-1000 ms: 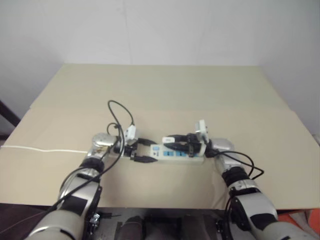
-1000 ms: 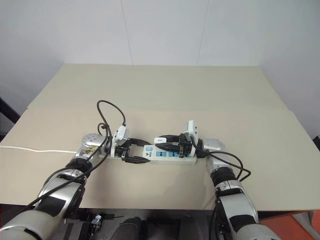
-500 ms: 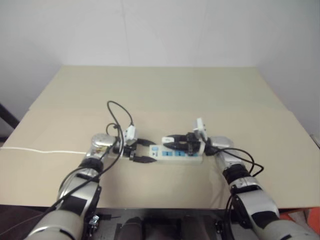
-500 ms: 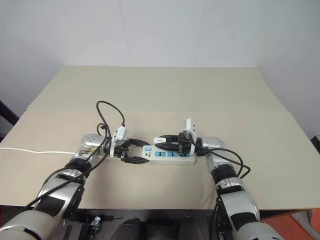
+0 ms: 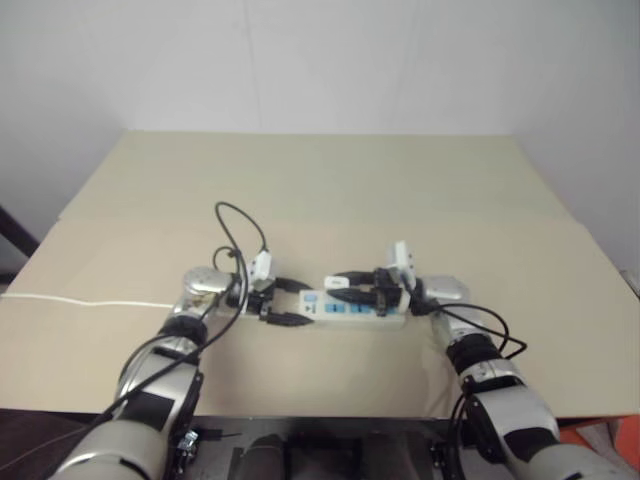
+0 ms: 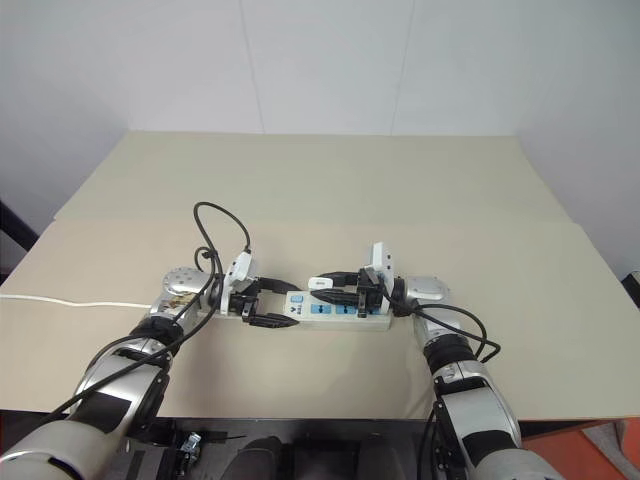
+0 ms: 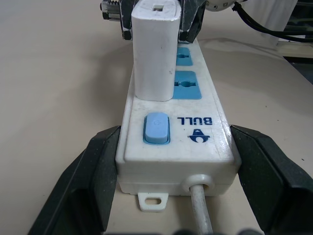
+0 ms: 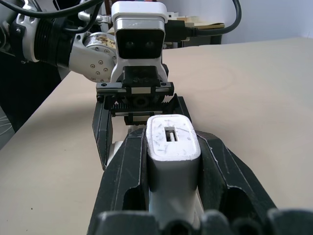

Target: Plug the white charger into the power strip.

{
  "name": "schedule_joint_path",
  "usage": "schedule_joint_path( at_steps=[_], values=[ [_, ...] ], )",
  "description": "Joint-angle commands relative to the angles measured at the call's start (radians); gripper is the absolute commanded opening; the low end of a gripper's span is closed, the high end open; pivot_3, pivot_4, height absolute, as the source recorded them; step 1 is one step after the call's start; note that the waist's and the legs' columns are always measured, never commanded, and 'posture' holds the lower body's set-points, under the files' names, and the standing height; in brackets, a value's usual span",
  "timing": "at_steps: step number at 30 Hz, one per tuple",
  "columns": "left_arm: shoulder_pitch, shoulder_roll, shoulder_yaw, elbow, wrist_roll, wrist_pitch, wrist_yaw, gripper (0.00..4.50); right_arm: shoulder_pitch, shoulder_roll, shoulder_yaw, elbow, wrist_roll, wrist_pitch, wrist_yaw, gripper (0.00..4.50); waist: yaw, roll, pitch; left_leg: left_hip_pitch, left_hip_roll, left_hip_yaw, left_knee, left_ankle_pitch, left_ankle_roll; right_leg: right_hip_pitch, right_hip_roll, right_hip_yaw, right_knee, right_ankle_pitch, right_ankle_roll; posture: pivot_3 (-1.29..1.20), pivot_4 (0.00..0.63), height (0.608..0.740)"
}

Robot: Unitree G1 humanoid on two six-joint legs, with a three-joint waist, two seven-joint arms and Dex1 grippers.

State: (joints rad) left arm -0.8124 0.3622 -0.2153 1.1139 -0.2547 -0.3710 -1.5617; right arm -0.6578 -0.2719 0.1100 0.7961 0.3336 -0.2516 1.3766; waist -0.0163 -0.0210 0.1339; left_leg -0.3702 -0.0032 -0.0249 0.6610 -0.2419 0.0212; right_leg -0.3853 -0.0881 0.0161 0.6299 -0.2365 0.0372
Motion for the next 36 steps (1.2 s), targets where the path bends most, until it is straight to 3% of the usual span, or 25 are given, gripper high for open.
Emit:
schedule_joint_path(
  at_steps=[1,5,15,18,20,22,25,29,36],
  values=[
    [-0.004,-0.003,-0.014,-0.005,0.01,-0.013,-0.053,3.22,0.069,-0.058,0.053,0.105,-0.133,0.037,-0.049,1.11,0.0,0.0,0.0,0.0,0.0,0.0,0.0,0.0,0.0,0.0,0.0,0.0,0.0,0.0,0.0,0.0,0.15,0.74],
    [-0.004,-0.004,-0.012,-0.004,0.012,-0.013,-0.053,3.22,0.074,-0.055,0.046,0.103,-0.129,0.002,-0.049,1.11,0.0,0.0,0.0,0.0,0.0,0.0,0.0,0.0,0.0,0.0,0.0,0.0,0.0,0.0,0.0,0.0,0.15,0.74],
    [-0.005,-0.009,0.002,0.003,0.022,-0.017,-0.053,3.22,0.085,-0.064,0.036,0.091,-0.123,-0.032,-0.029,4.46,0.003,-0.004,-0.002,0.0,0.0,0.0,0.0,0.0,0.0,0.0,0.0,0.0,-0.001,0.0,0.0,0.0,0.15,0.74],
    [-0.014,-0.02,0.04,0.02,0.034,-0.035,-0.05,3.22,0.081,-0.068,0.029,0.089,-0.119,-0.031,-0.027,4.49,0.003,-0.004,-0.002,0.0,0.0,0.0,0.0,0.0,0.0,0.0,0.0,0.0,-0.001,0.0,0.0,0.0,0.15,0.74],
    [-0.024,-0.03,0.068,0.023,0.023,-0.048,-0.05,4.0,0.08,-0.072,0.027,0.08,-0.118,-0.03,-0.023,4.5,0.004,-0.004,-0.002,0.0,0.0,0.0,0.0,0.0,0.0,0.001,0.0,0.0,-0.001,0.0,0.0,0.0,0.15,0.74],
    [-0.032,-0.029,0.074,0.005,0.001,-0.035,-0.052,4.48,0.088,-0.076,0.022,0.058,-0.114,-0.044,-0.026,4.5,0.006,-0.004,-0.002,0.0,0.0,0.0,0.0,0.0,0.0,0.001,0.0,0.0,-0.001,0.0,0.0,0.0,0.15,0.74],
    [-0.032,-0.019,0.086,-0.038,-0.006,-0.076,-0.053,4.48,0.095,-0.084,0.007,0.0,-0.075,0.019,-0.007,4.5,0.007,-0.004,-0.002,0.0,0.0,0.0,0.0,0.0,0.0,0.001,0.0,-0.001,-0.001,0.0,0.0,0.0,0.15,0.74],
    [0.012,0.039,0.094,-0.246,-0.104,-0.022,-0.053,4.48,0.164,-0.132,-0.036,-0.215,-0.017,0.068,-0.019,4.5,0.008,-0.004,0.0,-0.005,0.0,-0.002,0.0,0.0,0.0,-0.003,-0.001,-0.001,-0.002,0.0,0.0,0.0,0.15,0.74],
    [0.156,0.255,0.187,-0.515,-0.204,0.136,-0.053,4.48,0.366,-0.391,-0.186,-0.648,0.059,0.23,-0.07,4.5,-0.001,0.005,0.009,-0.011,0.0,-0.002,0.0,0.0,0.0,-0.008,-0.003,0.0,-0.004,0.0,0.0,0.0,0.15,0.74]
  ],
)
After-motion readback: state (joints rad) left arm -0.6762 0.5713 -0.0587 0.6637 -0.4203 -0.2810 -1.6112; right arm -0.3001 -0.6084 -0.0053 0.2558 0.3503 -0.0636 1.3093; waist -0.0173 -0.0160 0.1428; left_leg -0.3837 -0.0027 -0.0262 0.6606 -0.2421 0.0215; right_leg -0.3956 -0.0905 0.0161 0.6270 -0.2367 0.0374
